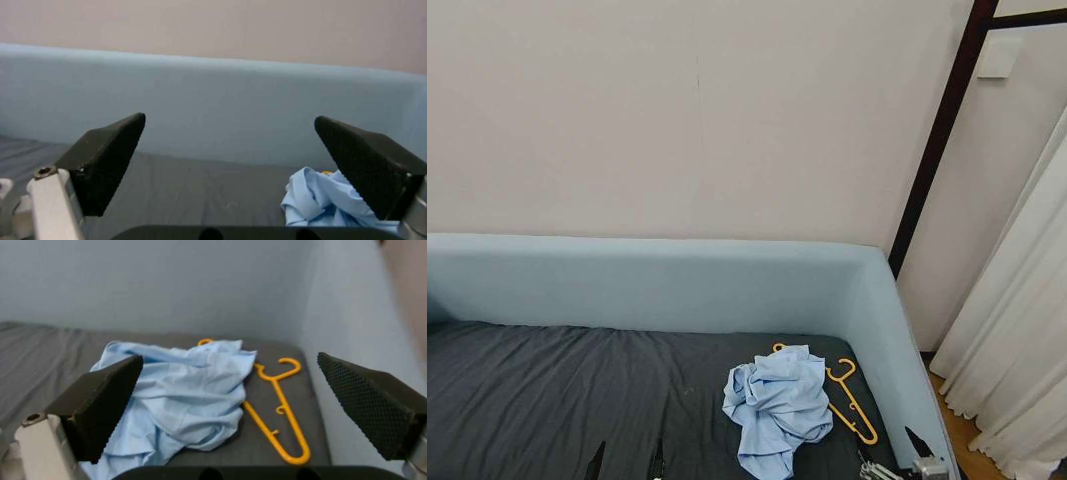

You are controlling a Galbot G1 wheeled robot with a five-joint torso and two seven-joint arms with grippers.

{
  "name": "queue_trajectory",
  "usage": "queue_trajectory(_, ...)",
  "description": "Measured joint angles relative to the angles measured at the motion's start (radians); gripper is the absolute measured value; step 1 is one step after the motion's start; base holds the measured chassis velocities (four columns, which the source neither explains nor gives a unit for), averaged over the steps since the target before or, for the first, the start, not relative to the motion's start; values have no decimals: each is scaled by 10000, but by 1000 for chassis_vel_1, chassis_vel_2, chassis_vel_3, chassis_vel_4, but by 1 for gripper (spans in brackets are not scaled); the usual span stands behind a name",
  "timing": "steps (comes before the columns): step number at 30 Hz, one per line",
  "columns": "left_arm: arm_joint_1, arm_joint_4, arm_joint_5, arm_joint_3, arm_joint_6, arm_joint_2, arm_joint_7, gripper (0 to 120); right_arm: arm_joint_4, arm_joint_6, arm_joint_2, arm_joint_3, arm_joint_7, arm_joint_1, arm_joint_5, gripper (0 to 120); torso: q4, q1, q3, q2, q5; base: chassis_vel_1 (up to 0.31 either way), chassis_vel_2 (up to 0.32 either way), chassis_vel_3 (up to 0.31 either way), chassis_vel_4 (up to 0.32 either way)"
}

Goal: Pick up the clothes from the sofa and hang them on the clothes hanger.

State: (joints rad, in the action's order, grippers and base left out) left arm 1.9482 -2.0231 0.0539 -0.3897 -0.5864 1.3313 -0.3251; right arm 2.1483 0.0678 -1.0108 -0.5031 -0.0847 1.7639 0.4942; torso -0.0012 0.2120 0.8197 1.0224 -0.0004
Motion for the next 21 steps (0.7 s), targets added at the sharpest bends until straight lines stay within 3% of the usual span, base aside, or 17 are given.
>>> queue_trajectory(3,111,42,-7,-70,-2,129,-62,100,-368,618,907,231,363,-682,558,100,-4,0,0,0,-1,0,0,0,0)
queue_trajectory(6,334,60,-92,-147,-30,391,-77,100,-1173,912,2129,1354,805,-2218,1018,100,2,1,0,0,-5,0,0,0,0)
queue_trajectory(7,334,60,-92,-147,-30,391,-77,100,-1173,912,2129,1354,805,-2218,1018,100,2,1,0,0,-5,0,0,0,0)
queue_trajectory(10,543,83,-298,-177,-42,688,-66,100,-2353,960,2633,3283,1190,-4292,1333,100,0,2,0,0,-1,0,0,0,0)
queue_trajectory(11,543,83,-298,-177,-42,688,-66,100,-2353,960,2633,3283,1190,-4292,1333,100,0,2,0,0,-1,0,0,0,0)
queue_trajectory(15,703,182,-472,-197,-38,1154,-66,100,-3824,964,2432,5554,1390,-6830,1301,100,2,2,1,-1,-4,0,0,0,0)
queue_trajectory(16,703,182,-472,-197,-38,1154,-66,100,-3824,964,2432,5554,1390,-6830,1301,100,2,2,1,-1,-4,0,0,0,0)
queue_trajectory(20,909,192,-652,-264,-38,1623,-59,100,-5245,950,1647,7456,1555,-8663,572,100,-2,2,1,-1,3,0,0,0,0)
queue_trajectory(21,909,192,-652,-264,-38,1623,-59,100,-5245,950,1647,7456,1555,-8663,572,100,-2,2,1,-1,3,0,0,0,0)
